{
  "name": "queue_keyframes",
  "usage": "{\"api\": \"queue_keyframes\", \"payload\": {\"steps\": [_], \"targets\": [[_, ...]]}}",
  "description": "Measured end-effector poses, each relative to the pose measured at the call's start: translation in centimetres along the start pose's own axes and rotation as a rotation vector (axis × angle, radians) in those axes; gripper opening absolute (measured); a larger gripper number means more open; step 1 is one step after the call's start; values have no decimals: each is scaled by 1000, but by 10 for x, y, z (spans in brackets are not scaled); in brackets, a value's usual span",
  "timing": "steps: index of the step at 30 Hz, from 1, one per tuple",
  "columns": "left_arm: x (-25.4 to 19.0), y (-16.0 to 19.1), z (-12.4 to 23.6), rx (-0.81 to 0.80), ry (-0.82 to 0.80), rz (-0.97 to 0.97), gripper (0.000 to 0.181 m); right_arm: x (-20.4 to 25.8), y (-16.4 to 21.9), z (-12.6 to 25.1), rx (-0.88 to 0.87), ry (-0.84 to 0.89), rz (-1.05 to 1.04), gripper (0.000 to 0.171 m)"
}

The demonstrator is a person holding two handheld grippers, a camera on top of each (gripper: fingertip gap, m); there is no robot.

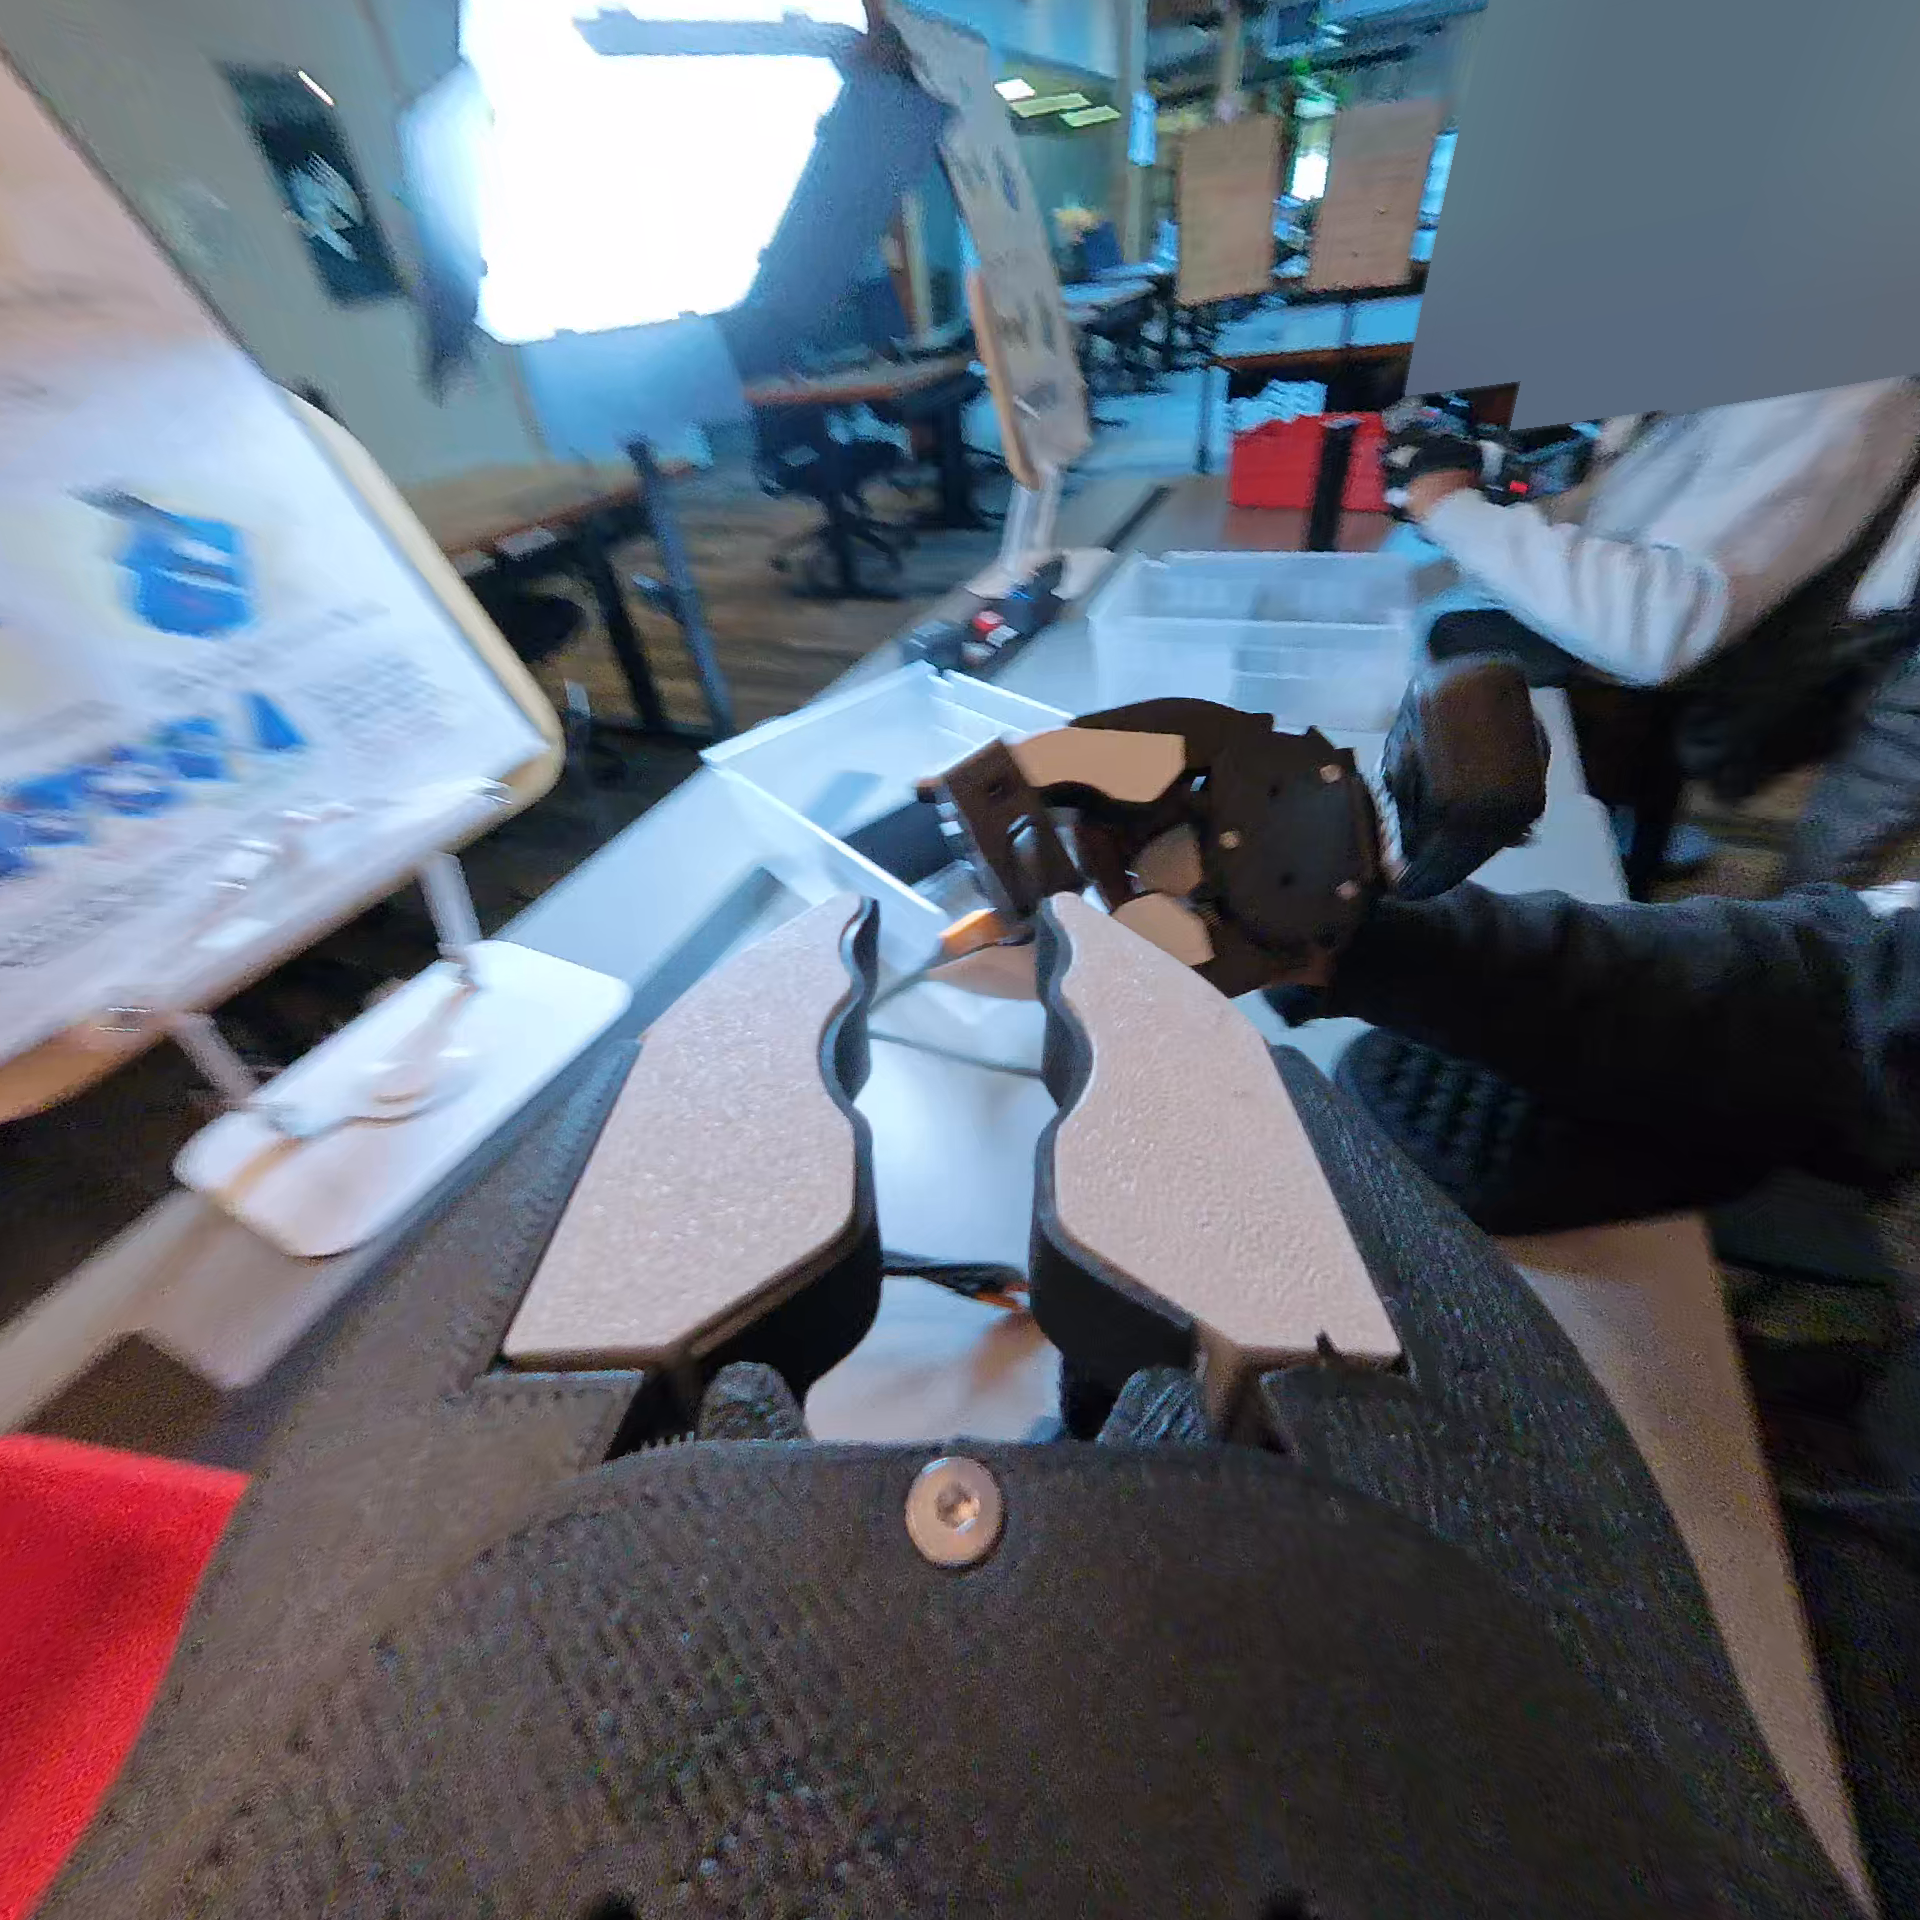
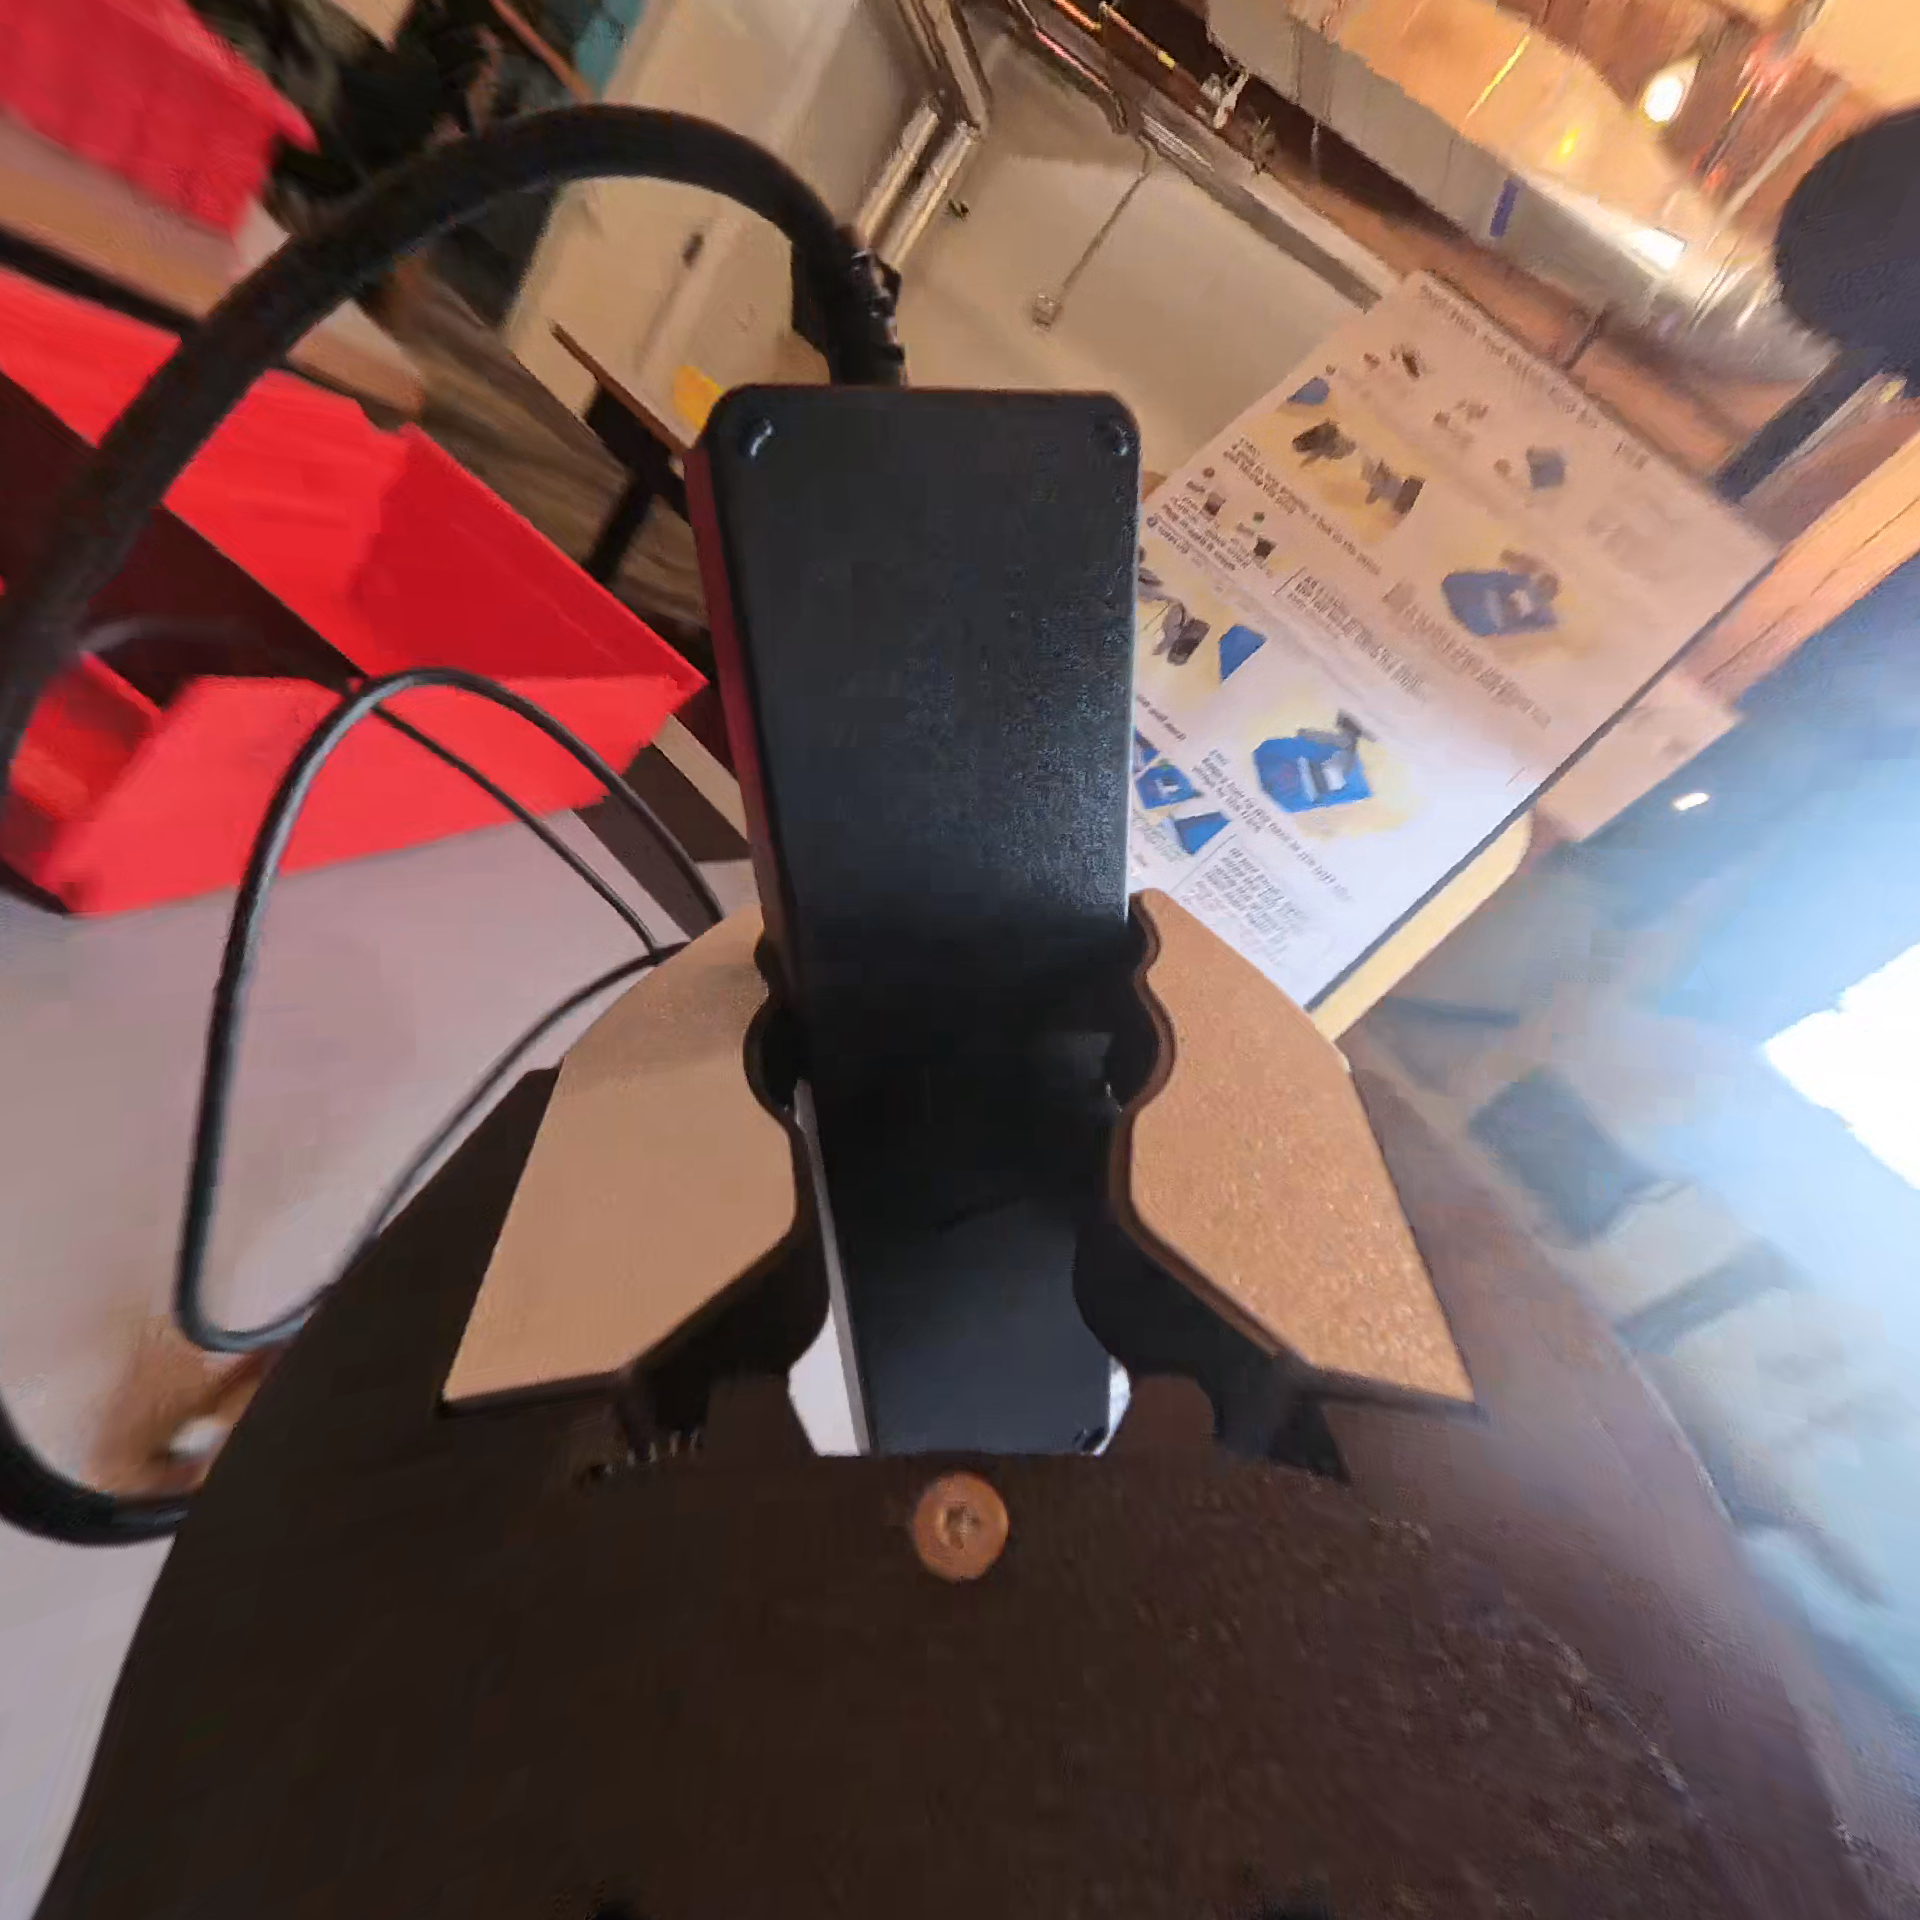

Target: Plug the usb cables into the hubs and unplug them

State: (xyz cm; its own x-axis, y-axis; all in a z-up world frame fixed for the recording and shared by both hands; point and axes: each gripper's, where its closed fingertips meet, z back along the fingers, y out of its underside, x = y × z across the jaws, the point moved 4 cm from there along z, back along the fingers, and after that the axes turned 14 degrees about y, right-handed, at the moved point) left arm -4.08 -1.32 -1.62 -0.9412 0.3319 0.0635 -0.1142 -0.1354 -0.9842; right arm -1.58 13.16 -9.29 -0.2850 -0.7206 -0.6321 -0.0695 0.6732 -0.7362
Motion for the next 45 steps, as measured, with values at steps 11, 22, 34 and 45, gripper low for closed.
{"api": "queue_keyframes", "payload": {"steps": [11, 22, 34, 45], "targets": [[10, 68, -62, 281, 26, 38, 30, 42, -4, 3, -76, 66, 415, 59], [-39, 36, -2, 331, 203, -605, 26, 41, 5, 34, 31, -518, 41, 43], [35, 2, 9, -273, -50, 38, 50, -24, -2, 10, -19, 231, 94, 32], [25, 28, -40, -229, 91, 158, 70, 40, -26, 16, -71, 148, 234, 35]]}}
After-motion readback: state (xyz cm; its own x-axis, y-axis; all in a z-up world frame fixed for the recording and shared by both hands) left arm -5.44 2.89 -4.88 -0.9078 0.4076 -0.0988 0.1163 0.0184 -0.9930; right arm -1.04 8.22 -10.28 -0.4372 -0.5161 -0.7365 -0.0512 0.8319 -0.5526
